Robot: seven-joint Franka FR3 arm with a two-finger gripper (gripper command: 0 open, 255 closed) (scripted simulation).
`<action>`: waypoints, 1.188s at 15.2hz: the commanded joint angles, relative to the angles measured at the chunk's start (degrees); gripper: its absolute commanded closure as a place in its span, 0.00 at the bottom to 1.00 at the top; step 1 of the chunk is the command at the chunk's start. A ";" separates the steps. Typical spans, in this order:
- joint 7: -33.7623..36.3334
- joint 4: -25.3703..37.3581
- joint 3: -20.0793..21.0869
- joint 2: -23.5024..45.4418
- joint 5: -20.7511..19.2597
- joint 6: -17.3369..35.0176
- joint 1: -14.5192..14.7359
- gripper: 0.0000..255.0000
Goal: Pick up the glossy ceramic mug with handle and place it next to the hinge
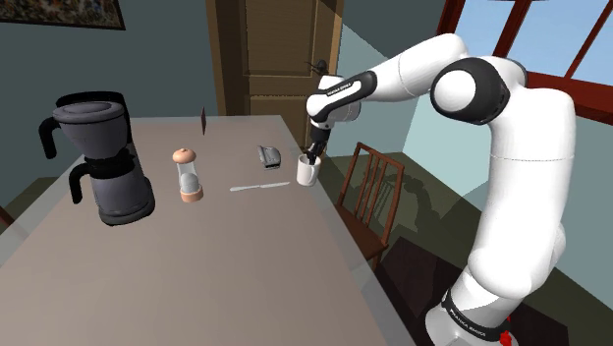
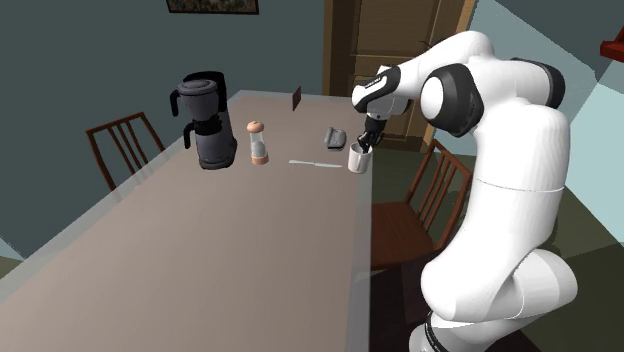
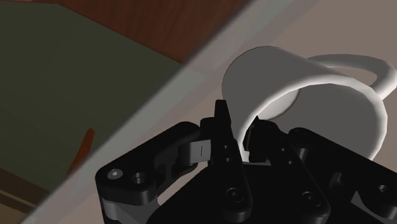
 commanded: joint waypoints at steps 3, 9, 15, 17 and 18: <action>-0.11 0.07 -0.01 0.28 0.04 0.26 -0.05 1.00; -0.11 0.07 -0.01 0.29 0.04 0.26 -0.05 0.00; 0.04 1.30 -0.17 -1.61 -0.19 -2.87 -0.20 0.00; 0.17 2.67 -0.31 -3.10 -0.39 -5.74 -0.35 0.00; 0.17 2.67 -0.31 -3.10 -0.39 -5.74 -0.35 0.00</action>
